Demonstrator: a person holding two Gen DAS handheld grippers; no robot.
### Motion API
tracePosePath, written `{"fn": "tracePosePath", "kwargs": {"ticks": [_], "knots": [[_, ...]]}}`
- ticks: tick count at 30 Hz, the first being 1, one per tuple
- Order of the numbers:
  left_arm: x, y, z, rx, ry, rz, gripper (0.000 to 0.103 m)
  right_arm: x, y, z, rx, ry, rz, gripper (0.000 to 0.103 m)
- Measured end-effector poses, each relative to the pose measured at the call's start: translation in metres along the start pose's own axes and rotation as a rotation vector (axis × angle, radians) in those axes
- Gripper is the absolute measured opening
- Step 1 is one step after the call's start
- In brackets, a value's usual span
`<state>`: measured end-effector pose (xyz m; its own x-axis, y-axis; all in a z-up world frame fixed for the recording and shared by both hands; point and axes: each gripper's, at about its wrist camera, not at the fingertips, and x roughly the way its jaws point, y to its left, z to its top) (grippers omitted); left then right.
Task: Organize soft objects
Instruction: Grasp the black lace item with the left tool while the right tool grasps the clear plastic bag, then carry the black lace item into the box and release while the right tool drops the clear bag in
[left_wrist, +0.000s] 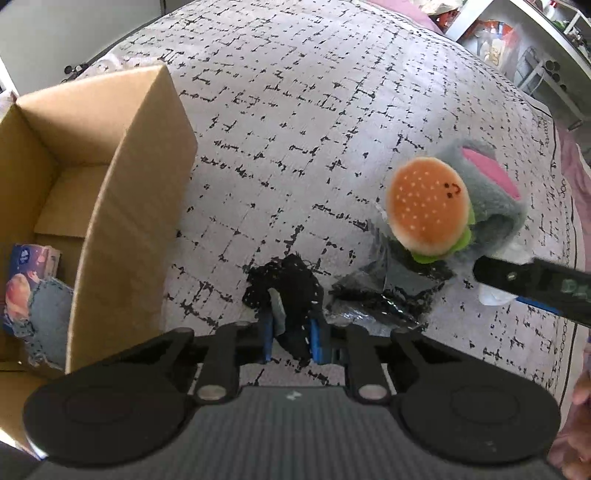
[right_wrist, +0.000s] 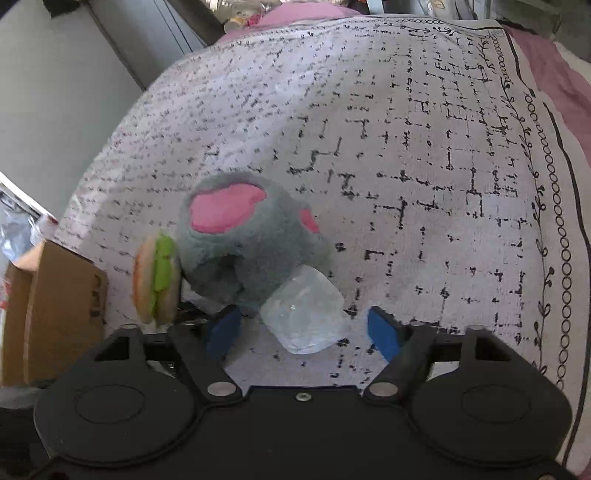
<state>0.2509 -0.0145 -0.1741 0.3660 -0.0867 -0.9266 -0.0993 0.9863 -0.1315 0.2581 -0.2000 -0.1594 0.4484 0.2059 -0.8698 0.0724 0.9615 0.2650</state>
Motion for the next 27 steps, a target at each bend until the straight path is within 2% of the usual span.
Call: {"fn": "tracePosePath", "kwargs": {"ticks": [2, 6, 10, 14, 16, 19, 21, 27], "knots": [[-0.005, 0.000, 0.000, -0.002, 0.004, -0.009, 0.018, -0.001, 0.000, 0.000, 0.002, 0.000, 0.007, 0.050], [-0.016, -0.003, 0.003, 0.019, 0.005, -0.018, 0.018, -0.008, 0.003, -0.005, -0.026, -0.020, 0.016, 0.050], [-0.034, -0.008, 0.008, 0.036, -0.011, -0.027, 0.017, -0.018, 0.000, -0.012, -0.010, -0.025, 0.015, 0.050], [-0.051, -0.008, 0.014, 0.031, 0.008, -0.047, 0.017, -0.031, 0.004, -0.012, 0.018, -0.027, 0.042, 0.050], [-0.061, -0.007, 0.016, 0.019, 0.015, -0.055, 0.017, -0.037, 0.012, -0.014, -0.018, -0.029, -0.014, 0.050], [-0.078, -0.004, 0.019, 0.022, -0.001, -0.077, 0.017, -0.045, 0.022, -0.015, -0.032, -0.032, 0.013, 0.050], [-0.087, -0.002, 0.021, 0.031, -0.017, -0.089, 0.017, -0.050, 0.027, -0.015, -0.046, -0.047, 0.001, 0.050], [-0.099, 0.015, 0.029, 0.020, -0.039, -0.110, 0.017, -0.067, 0.039, -0.011, -0.032, -0.057, 0.030, 0.050]]}}
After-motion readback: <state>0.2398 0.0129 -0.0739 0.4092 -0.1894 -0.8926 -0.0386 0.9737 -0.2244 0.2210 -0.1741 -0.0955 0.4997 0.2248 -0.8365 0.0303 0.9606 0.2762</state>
